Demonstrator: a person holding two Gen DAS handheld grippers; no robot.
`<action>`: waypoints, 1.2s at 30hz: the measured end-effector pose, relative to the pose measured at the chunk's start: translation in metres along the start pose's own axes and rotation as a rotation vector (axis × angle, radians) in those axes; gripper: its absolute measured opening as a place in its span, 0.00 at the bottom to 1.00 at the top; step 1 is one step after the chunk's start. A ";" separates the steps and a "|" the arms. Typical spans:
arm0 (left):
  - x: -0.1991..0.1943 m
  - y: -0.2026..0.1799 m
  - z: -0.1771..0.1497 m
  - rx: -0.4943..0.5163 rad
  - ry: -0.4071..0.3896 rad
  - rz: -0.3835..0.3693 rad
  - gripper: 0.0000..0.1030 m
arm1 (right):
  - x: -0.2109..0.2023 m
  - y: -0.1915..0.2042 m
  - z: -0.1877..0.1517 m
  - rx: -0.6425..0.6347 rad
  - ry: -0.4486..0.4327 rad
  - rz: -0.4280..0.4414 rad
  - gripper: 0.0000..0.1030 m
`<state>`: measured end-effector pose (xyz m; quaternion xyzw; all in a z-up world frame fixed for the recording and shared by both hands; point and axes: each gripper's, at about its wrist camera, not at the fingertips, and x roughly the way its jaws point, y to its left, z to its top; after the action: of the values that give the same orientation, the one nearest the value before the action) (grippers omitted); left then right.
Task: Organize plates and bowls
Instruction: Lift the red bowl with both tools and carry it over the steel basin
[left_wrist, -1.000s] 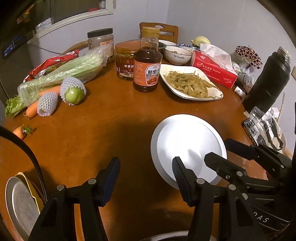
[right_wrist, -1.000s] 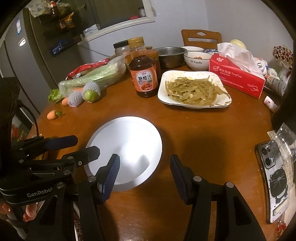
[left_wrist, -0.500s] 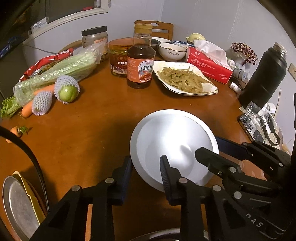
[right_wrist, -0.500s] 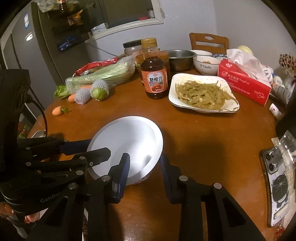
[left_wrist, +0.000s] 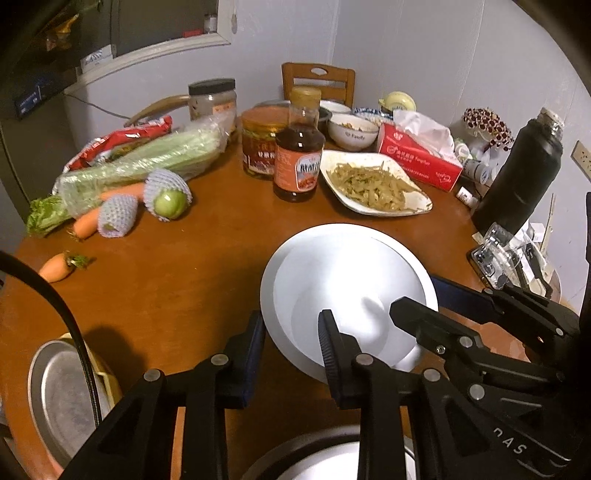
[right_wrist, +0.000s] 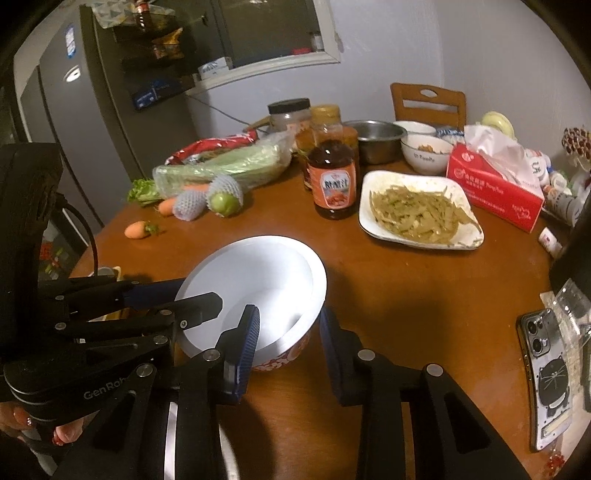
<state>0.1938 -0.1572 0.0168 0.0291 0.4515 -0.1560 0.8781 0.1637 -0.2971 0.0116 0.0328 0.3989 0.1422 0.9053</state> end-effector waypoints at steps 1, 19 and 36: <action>-0.005 0.001 0.000 0.000 -0.010 0.002 0.29 | -0.003 0.002 0.001 -0.003 -0.007 0.001 0.34; -0.076 0.004 -0.026 0.000 -0.108 0.041 0.29 | -0.058 0.048 -0.003 -0.072 -0.103 0.024 0.35; -0.109 -0.006 -0.067 0.007 -0.144 0.059 0.29 | -0.092 0.069 -0.037 -0.097 -0.140 0.034 0.35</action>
<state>0.0803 -0.1229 0.0656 0.0342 0.3854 -0.1333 0.9124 0.0620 -0.2594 0.0640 0.0056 0.3265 0.1743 0.9290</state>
